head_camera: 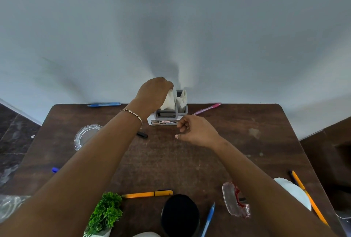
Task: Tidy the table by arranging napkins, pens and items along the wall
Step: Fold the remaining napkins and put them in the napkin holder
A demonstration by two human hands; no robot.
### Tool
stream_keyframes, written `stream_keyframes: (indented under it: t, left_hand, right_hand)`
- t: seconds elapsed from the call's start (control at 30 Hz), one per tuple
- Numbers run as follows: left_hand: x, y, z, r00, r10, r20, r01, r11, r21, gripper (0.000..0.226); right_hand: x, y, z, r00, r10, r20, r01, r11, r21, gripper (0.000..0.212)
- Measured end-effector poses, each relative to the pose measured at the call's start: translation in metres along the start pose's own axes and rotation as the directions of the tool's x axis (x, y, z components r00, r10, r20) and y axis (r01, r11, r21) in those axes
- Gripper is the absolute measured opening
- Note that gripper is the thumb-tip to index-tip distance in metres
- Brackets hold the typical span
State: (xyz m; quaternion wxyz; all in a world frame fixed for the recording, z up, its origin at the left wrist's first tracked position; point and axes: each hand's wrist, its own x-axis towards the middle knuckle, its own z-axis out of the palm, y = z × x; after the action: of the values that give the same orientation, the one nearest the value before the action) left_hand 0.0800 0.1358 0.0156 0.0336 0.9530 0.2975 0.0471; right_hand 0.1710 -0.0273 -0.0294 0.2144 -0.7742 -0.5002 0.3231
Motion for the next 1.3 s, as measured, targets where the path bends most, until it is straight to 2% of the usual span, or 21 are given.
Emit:
stream_keyframes:
  t: [0.4, 0.53, 0.63, 0.77, 0.97, 1.3]
  left_hand:
    - [-0.003, -0.004, -0.007, 0.998, 0.002, 0.066, 0.001, 0.999, -0.042, 0.048]
    - [-0.01, 0.001, 0.003, 0.993, 0.013, 0.119, -0.014, 1.0, 0.004, 0.04]
    - [-0.011, 0.002, 0.007, 0.995, -0.004, 0.105, 0.0, 1.0, 0.03, 0.033]
    - [-0.011, 0.003, 0.003, 0.999, -0.007, 0.046, 0.004, 0.998, 0.059, 0.036]
    - [-0.009, 0.0, 0.006, 0.99, -0.036, 0.139, 0.026, 0.997, 0.07, 0.038]
    - [-0.02, 0.008, 0.015, 0.989, -0.004, 0.146, -0.012, 0.994, 0.111, 0.033]
  right_hand:
    - [-0.004, -0.001, 0.001, 1.0, -0.021, 0.008, 0.021, 1.0, 0.011, 0.026]
    - [-0.006, -0.004, 0.001, 1.0, -0.022, 0.012, 0.022, 1.0, 0.015, 0.026]
    - [-0.007, -0.005, 0.0, 0.999, -0.028, 0.016, 0.027, 1.0, 0.011, 0.027]
    - [-0.008, -0.002, 0.0, 1.0, -0.016, 0.019, 0.016, 1.0, 0.007, 0.028]
    - [-0.006, -0.001, 0.002, 1.0, -0.001, 0.017, 0.001, 1.0, 0.009, 0.028]
    - [-0.007, 0.001, 0.0, 0.999, -0.005, 0.033, 0.006, 1.0, -0.026, 0.03]
